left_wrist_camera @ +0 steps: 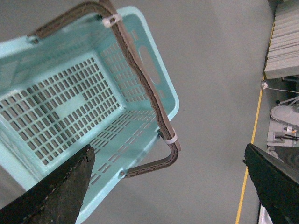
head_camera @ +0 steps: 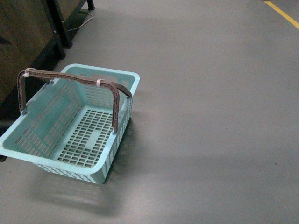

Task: Pick mango and avocado into basket

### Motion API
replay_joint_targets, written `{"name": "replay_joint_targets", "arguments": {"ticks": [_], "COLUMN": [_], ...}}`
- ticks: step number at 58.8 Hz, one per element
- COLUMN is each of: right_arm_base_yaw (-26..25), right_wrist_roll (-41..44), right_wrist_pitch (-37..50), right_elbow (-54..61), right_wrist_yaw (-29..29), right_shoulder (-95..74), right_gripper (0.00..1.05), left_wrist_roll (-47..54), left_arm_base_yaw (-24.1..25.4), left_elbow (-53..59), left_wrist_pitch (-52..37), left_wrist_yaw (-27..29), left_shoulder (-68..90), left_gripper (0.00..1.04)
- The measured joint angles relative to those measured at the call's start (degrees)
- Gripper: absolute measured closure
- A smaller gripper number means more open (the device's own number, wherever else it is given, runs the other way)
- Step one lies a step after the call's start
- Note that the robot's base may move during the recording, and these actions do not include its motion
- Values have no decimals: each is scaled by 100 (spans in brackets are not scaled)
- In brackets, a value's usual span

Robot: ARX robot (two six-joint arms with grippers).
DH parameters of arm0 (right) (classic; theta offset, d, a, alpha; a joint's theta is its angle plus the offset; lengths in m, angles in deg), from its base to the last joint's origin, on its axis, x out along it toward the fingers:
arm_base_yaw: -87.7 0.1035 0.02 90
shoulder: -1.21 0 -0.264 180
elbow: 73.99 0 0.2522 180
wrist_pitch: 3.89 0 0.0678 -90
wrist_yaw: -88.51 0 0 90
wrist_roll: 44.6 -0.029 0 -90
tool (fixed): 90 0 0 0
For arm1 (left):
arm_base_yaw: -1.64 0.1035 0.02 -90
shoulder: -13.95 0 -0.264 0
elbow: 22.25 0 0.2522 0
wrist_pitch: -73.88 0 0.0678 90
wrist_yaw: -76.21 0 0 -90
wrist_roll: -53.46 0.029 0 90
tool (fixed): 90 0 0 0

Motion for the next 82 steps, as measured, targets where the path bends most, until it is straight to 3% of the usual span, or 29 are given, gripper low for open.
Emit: {"name": "replay_joint_targets", "arguments": {"ticks": [18,50,68,78,82], "right_arm_base_yaw": [0,0,0,0,0], "right_wrist_roll": [0,0,0,0,0], "right_wrist_pitch": [0,0,0,0,0], "right_elbow": [0,0,0,0,0], "right_wrist_yaw": [0,0,0,0,0], "right_shoulder": [0,0,0,0,0], "right_gripper": [8,8,8,8,8], "left_wrist_roll": [-949,-1036,-1362,-1906,-1967], "left_arm_base_yaw": [-352,-446,-573,-632,-682], "left_elbow": [-2157,-5213,-5639,-5624,-5495], "left_wrist_pitch": [-24,1080,1119,1102,973], "left_wrist_yaw": [-11,92,31,101,142], "left_shoulder": [2684,4754,5007,5069,5027], "left_gripper": [7,8,59,96,99]}}
